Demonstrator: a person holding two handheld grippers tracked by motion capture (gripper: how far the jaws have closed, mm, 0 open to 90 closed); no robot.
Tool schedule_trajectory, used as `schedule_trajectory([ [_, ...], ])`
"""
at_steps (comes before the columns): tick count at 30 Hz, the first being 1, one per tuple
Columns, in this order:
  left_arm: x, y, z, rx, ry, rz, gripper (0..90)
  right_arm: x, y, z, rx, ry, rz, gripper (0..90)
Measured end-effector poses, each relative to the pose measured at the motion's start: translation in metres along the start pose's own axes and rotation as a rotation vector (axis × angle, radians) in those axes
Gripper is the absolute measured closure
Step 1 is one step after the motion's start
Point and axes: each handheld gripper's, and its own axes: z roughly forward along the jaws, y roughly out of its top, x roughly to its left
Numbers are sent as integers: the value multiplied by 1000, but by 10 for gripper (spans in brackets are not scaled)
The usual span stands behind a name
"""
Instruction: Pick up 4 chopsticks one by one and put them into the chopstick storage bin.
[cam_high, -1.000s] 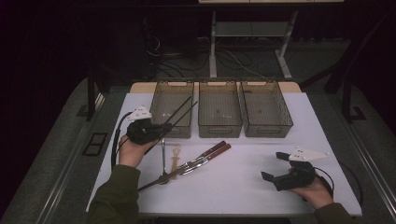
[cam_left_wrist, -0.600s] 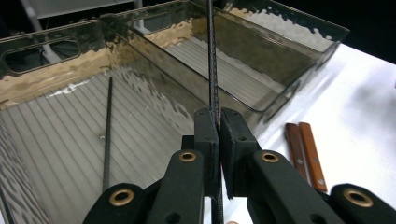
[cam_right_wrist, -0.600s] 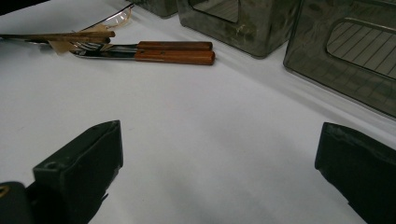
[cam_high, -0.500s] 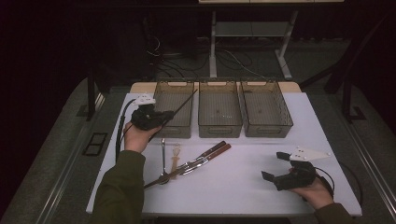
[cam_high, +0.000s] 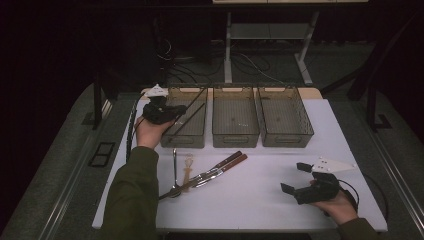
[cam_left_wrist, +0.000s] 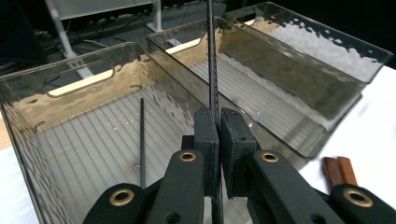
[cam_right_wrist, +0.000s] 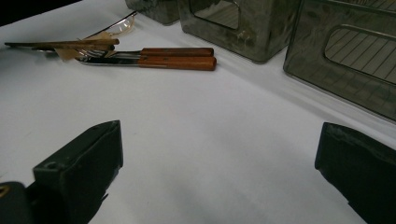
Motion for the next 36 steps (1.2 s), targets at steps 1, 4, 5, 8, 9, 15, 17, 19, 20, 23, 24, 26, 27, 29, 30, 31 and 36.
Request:
schedule_trajectory([
  [1, 1, 1, 2, 2, 6, -1, 855, 0, 0, 0, -3, 0, 1, 12],
  [4, 6, 1, 9, 9, 14, -15, 855, 0, 0, -1, -1, 3, -3, 12],
  [5, 8, 1, 11, 17, 22, -17, 855, 0, 0, -1, -2, 4, -3, 11],
  [8, 14, 0, 17, 22, 37, -35, 855, 0, 0, -1, -3, 4, -3, 12],
  [9, 16, 0, 18, 20, 41, -38, 855, 0, 0, -1, -3, 4, -3, 12],
  [15, 24, -1, 25, 17, 70, -78, 855, 0, 0, -1, -3, 6, -4, 11],
  [17, 27, -3, 29, 24, 79, -98, 855, 0, 0, -1, -3, 7, -4, 12],
  [19, 29, -5, 33, 39, 93, -98, 855, 0, 0, -1, -4, 8, -6, 12],
  [20, 29, -5, 34, 56, 101, -94, 855, 1, 0, -1, -4, 8, -3, 11],
  [23, 30, -8, 38, 75, 111, -95, 854, 1, 0, -1, -5, 10, -6, 12],
  [24, 30, -9, 39, 82, 114, -93, 854, 1, 0, -1, -3, 11, -5, 12],
  [26, 30, -10, 41, 106, 116, -86, 854, 1, 0, -1, -4, 11, -5, 12],
  [27, 30, -11, 42, 112, 115, -88, 854, 1, 0, -1, -4, 10, -5, 12],
  [29, 29, -12, 44, 119, 117, -86, 853, 1, 0, -2, -5, 10, -7, 12],
  [30, 29, -12, 45, 122, 114, -88, 852, 1, 0, -2, -5, 11, -8, 12],
  [31, 29, -13, 46, 133, 115, -82, 850, 1, 1, -2, -5, 11, -9, 12],
  [36, 26, -12, 48, 143, 135, -66, 788, 2, 1, -2, -4, 11, -9, 12],
])
